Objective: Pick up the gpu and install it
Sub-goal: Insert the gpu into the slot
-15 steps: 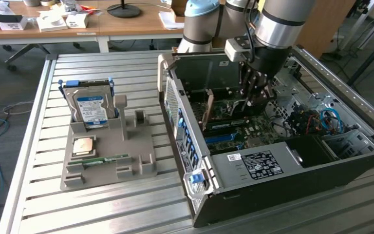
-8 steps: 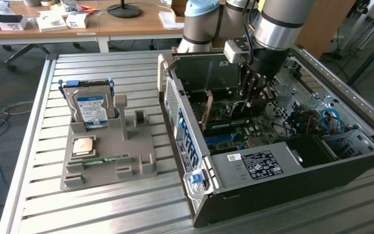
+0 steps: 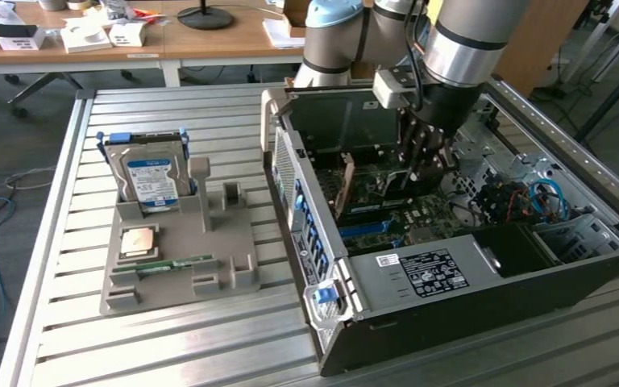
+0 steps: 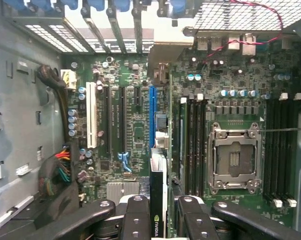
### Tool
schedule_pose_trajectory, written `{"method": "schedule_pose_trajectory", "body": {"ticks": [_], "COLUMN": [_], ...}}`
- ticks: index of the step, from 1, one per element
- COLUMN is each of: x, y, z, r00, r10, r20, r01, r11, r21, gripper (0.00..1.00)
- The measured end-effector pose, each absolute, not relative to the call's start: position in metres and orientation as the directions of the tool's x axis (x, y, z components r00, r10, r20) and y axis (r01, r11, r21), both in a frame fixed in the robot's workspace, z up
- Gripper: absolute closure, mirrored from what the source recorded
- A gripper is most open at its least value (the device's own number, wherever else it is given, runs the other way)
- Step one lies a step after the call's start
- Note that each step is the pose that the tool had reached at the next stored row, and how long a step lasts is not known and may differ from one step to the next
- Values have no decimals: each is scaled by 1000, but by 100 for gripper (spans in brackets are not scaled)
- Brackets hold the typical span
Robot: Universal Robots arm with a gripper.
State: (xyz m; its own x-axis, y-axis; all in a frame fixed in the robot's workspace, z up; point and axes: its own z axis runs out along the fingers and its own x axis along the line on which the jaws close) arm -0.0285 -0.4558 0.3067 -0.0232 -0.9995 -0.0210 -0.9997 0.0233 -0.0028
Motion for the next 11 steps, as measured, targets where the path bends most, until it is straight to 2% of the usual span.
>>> {"method": "schedule_pose_trajectory", "body": {"ticks": [11], "x": [-29], "y": [-457], "z": [292], "r00": [-23], "r10": [-1000], "r20": [-21], "r01": [-1000], "r11": [23], "r21": [-3], "gripper": [74]}}
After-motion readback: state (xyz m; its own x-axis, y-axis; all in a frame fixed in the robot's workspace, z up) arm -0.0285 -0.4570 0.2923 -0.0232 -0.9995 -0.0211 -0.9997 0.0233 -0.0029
